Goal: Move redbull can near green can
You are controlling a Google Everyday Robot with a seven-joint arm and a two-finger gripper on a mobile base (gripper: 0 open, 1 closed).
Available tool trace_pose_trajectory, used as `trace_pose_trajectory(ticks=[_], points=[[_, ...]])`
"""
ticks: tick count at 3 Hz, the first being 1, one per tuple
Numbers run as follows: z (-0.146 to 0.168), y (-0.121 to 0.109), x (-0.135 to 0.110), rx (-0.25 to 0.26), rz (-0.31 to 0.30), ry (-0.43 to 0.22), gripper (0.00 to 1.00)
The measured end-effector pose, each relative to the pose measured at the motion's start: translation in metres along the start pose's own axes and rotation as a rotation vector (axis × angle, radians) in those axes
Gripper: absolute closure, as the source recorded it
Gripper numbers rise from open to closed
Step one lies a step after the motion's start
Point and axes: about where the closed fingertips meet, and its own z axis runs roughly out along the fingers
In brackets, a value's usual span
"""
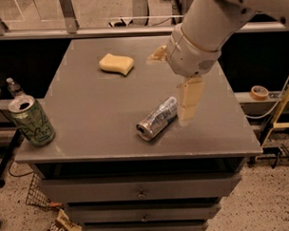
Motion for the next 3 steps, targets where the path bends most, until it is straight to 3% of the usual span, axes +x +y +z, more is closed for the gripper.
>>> trace_pose_trajectory(ticks=[1,2,3], points=[[0.031,-0.004,-0.005,-0.044,-0.061,0.049,0.0],[0.061,-0.002,0.004,-0.095,-0.069,0.1,0.0],[0.078,-0.002,0.017,-0.121,-0.055,0.14,0.16]])
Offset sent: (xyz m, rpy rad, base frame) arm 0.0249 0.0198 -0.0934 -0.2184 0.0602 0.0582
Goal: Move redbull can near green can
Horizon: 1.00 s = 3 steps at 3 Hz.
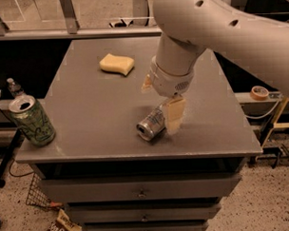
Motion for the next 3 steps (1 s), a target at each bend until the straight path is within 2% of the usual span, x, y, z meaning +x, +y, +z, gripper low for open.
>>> trace_pose_trajectory(ticks=[1,2,3], points=[[0.016,0.0,0.004,-0.029,0.001,0.017,0.41],[0.019,-0.002,0.007,-0.039,0.004,0.021,0.63],[-0.011,-0.006,0.002,-0.014,0.026,0.017,0.87]])
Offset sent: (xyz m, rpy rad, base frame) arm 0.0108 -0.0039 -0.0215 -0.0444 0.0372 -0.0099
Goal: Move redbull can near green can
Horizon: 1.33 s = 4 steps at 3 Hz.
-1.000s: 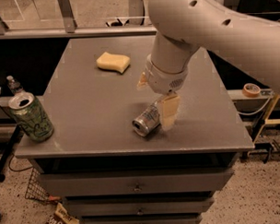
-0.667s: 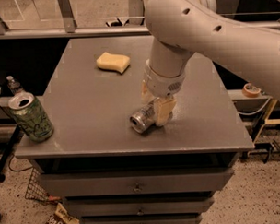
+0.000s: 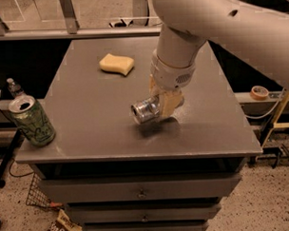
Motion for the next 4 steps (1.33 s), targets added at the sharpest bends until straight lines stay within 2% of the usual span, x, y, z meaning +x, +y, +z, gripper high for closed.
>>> trace_pose_trajectory(ticks=[1,2,3,4], points=[[-0.05,0.006,-0.021,0.056,-0.013,-0.046,1.0],[-0.05,0.006,-0.021,0.056,-0.013,-0.046,1.0],[-0.053,-0.011,-0.058,0.104,-0.104,-0.048,1.0],[-0.061,-0.035,-0.106,0.158,-0.244,-0.073,1.0]])
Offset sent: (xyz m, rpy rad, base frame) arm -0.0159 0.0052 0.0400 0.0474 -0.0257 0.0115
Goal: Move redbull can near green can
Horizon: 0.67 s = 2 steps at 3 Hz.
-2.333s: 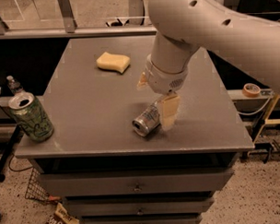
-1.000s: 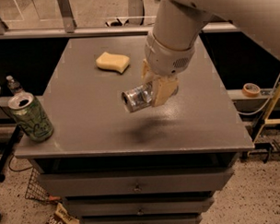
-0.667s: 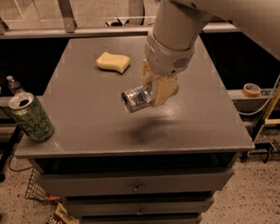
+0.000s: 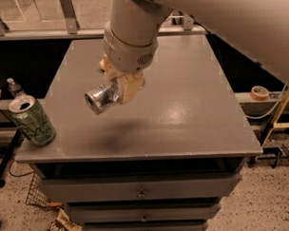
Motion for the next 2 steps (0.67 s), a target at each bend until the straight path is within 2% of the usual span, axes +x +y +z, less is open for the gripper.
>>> trace_pose_trajectory(ticks=[1,2], points=[[0.02,-0.027,-0.03,-0.003,-0.108,-0.029,1.0],[0.044,-0.041,-0.051,-0.021,-0.178,-0.058,1.0]])
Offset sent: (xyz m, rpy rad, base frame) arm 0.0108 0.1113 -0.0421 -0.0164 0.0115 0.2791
